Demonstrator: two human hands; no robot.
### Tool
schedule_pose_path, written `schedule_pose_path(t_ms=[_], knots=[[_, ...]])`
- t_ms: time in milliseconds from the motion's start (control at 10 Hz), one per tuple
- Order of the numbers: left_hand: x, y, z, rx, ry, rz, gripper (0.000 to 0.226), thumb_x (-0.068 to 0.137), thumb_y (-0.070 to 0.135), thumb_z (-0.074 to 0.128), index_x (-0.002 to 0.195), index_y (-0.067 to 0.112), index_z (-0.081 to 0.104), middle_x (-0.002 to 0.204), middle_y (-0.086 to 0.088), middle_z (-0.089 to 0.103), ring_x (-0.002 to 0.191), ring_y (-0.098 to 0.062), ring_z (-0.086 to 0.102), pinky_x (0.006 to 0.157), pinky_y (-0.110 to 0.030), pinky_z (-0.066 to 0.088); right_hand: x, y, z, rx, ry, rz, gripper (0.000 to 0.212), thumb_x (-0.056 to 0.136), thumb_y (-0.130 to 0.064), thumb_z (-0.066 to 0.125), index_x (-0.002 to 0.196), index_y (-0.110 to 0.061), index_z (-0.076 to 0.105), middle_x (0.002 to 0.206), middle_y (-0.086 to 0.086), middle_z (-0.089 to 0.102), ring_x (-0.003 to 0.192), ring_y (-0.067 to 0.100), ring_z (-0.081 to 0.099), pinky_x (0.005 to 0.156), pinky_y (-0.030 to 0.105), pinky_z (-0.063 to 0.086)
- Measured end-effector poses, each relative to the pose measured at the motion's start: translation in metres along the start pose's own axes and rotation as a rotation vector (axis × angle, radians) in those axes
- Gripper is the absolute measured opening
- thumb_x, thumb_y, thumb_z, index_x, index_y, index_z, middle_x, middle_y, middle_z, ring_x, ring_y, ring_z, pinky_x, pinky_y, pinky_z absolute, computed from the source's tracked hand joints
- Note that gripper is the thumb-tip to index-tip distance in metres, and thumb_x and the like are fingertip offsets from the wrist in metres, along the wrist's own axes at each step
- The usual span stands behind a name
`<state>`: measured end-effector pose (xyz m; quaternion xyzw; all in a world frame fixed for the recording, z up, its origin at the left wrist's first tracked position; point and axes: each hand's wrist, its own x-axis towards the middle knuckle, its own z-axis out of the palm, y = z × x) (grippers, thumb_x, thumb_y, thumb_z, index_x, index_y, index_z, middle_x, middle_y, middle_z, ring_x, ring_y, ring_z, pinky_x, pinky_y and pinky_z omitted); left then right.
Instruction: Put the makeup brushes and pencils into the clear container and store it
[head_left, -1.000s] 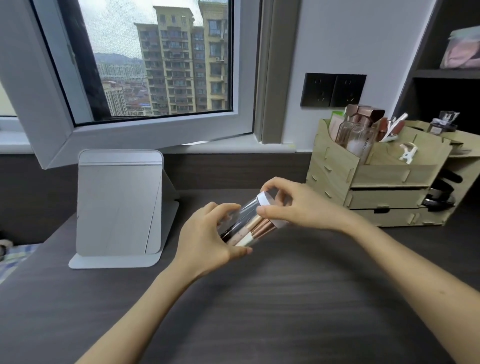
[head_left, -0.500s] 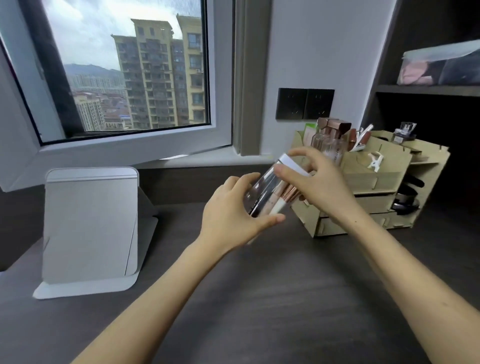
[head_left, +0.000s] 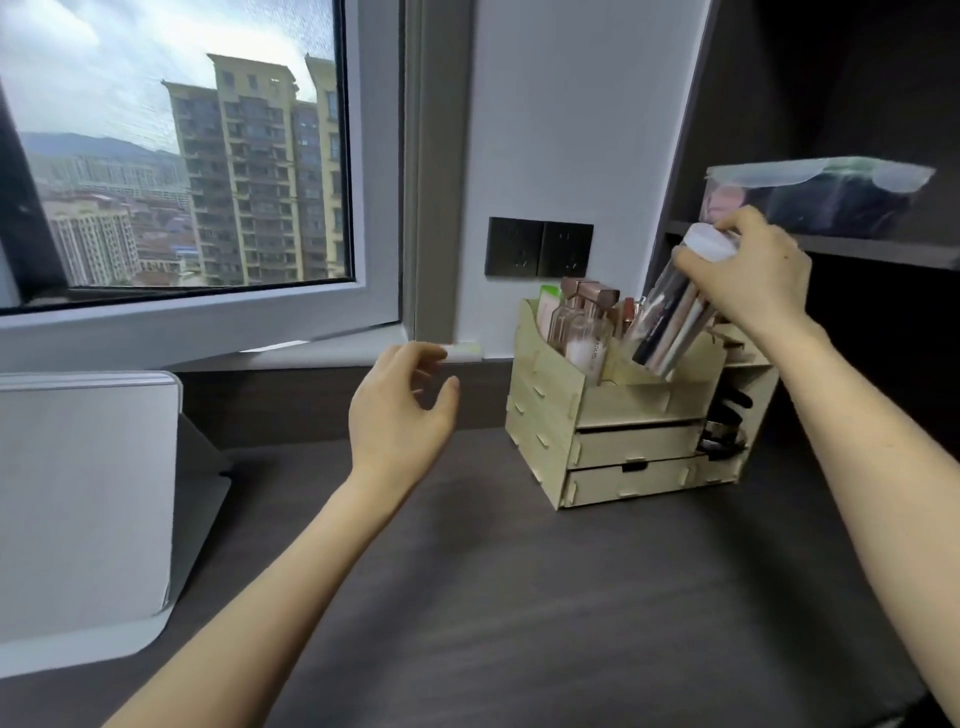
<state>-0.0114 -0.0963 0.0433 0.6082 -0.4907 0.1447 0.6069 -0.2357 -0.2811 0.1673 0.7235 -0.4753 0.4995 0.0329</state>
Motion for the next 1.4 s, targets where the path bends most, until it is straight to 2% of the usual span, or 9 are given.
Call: schedule_pose_path(t_ms=[100,300,600,700,900,1000,1100,1300,1400], knots=[[-0.002,-0.003,0.002,0.015,0.007,0.002,0.012,0.073,0.021,0.058,0.083,0.016,0.064,0.085,0.003,0.061,0.075,-0.016,0.062,0.067,-0.036,0.053,0.006,0.009,0.022,-0.053,-0.066,0.008,0.052,0.078,-0.043,0.063,0.118,-0.011,0.052,0.117,0.024,0.058,0.107,0.039,0.052,0.089,0.039,0.04],[-0.002,-0.01,0.004,0.033,0.017,-0.007,0.01,0.073,0.02,0.056,0.076,0.016,0.065,0.082,0.004,0.06,0.074,-0.018,0.063,0.066,-0.04,0.054,0.013,0.015,0.045,-0.055,-0.134,0.006,0.056,0.079,-0.048,0.06,0.122,-0.014,0.051,0.12,0.023,0.055,0.107,0.04,0.051,0.088,0.039,0.042],[0.003,-0.01,0.002,0.059,0.017,-0.052,0.01,0.072,0.021,0.055,0.074,0.02,0.065,0.082,0.003,0.06,0.073,-0.018,0.062,0.067,-0.042,0.054,0.01,0.027,0.066,-0.105,-0.351,-0.029,0.061,0.079,-0.054,0.062,0.125,-0.014,0.055,0.123,0.019,0.058,0.11,0.036,0.053,0.09,0.04,0.043],[0.004,-0.013,0.0,0.065,0.021,-0.061,0.011,0.072,0.021,0.055,0.074,0.019,0.065,0.082,0.003,0.06,0.073,-0.018,0.062,0.067,-0.042,0.054,0.006,0.032,0.074,-0.119,-0.358,-0.003,0.066,0.077,-0.06,0.06,0.128,-0.02,0.054,0.128,0.018,0.056,0.115,0.037,0.051,0.092,0.041,0.042],[0.004,-0.016,0.001,0.088,0.023,-0.076,0.011,0.071,0.021,0.055,0.073,0.018,0.066,0.082,0.003,0.06,0.072,-0.018,0.062,0.067,-0.042,0.054,0.004,0.034,0.078,-0.203,-0.322,0.002,0.065,0.082,-0.064,0.05,0.132,-0.024,0.05,0.127,0.023,0.052,0.113,0.041,0.05,0.088,0.042,0.043],[0.004,-0.018,0.001,0.094,0.019,-0.077,0.008,0.073,0.018,0.058,0.073,0.019,0.065,0.082,0.003,0.06,0.072,-0.018,0.062,0.068,-0.042,0.054,0.0,0.035,0.079,-0.242,-0.35,0.017,0.063,0.087,-0.062,0.041,0.139,-0.026,0.04,0.131,0.022,0.046,0.116,0.042,0.047,0.092,0.045,0.042],[0.003,-0.02,-0.001,0.102,0.021,-0.075,0.007,0.073,0.018,0.058,0.073,0.02,0.065,0.082,0.003,0.059,0.071,-0.017,0.062,0.067,-0.042,0.054,0.001,0.034,0.08,-0.273,-0.335,-0.005,0.056,0.093,-0.054,0.036,0.139,-0.023,0.038,0.132,0.023,0.045,0.116,0.043,0.047,0.093,0.045,0.041],[0.005,-0.02,-0.012,0.08,0.039,-0.097,0.009,0.071,0.021,0.056,0.073,0.02,0.065,0.083,0.001,0.061,0.072,-0.017,0.062,0.068,-0.042,0.054,-0.001,0.02,0.072,-0.277,-0.247,-0.079,0.04,0.099,-0.029,0.031,0.134,-0.016,0.047,0.129,0.024,0.051,0.111,0.043,0.052,0.088,0.044,0.044],[0.005,-0.02,-0.019,0.075,0.055,-0.1,0.011,0.071,0.022,0.055,0.074,0.02,0.065,0.084,0.0,0.062,0.073,-0.018,0.062,0.069,-0.042,0.054,-0.003,0.005,0.063,-0.189,-0.1,-0.148,0.035,0.098,-0.023,0.034,0.116,-0.008,0.061,0.115,0.023,0.06,0.099,0.04,0.057,0.079,0.041,0.046]])
